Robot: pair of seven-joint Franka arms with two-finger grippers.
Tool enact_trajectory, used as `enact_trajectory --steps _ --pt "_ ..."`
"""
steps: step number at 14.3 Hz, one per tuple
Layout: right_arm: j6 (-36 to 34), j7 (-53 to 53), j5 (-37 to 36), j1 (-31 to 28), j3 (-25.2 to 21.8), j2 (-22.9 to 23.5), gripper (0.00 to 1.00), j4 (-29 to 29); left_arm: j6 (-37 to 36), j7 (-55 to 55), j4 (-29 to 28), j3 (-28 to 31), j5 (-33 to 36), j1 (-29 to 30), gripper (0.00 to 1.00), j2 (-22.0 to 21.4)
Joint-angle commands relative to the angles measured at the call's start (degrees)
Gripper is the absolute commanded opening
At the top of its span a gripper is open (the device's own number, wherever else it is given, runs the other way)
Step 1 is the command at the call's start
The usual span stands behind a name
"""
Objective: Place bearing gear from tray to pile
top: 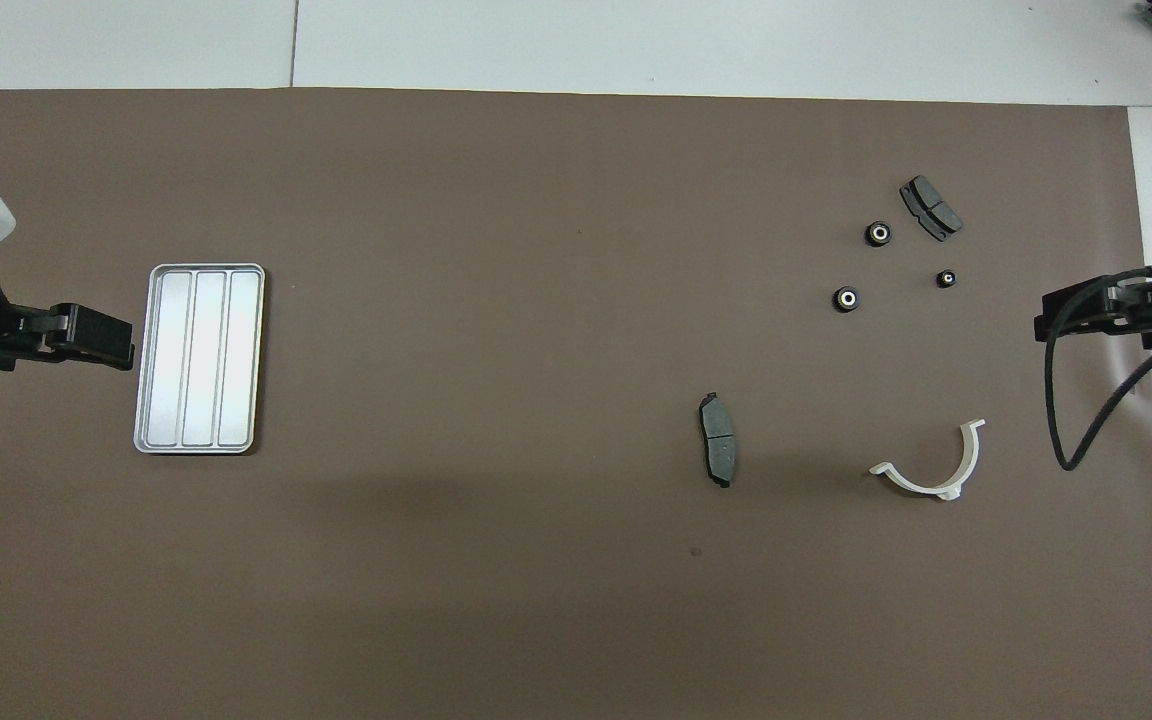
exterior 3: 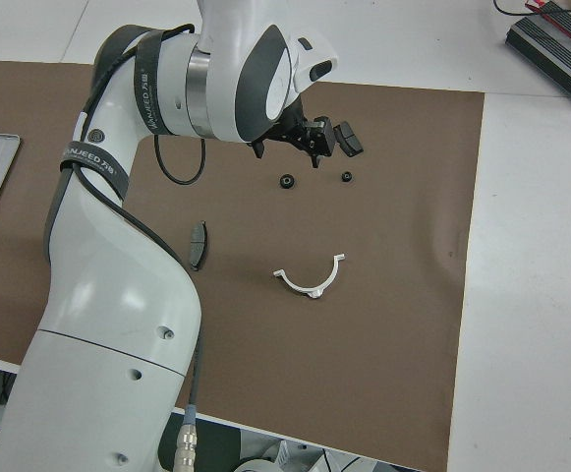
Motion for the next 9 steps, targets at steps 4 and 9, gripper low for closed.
enact_trajectory --steps 4,9 --pt "-2.9 -2.7 3.3 -3.2 0.5 -0.8 1.0 1.6 0.2 0.3 -1.9 -0.5 -0.6 1.2 1.0 -1.9" --pt "-5.9 -5.9 3.3 -5.5 0.6 -1.2 1.0 2.8 0.2 0.3 -1.9 -0.5 -0.6 1.2 1.0 -1.9"
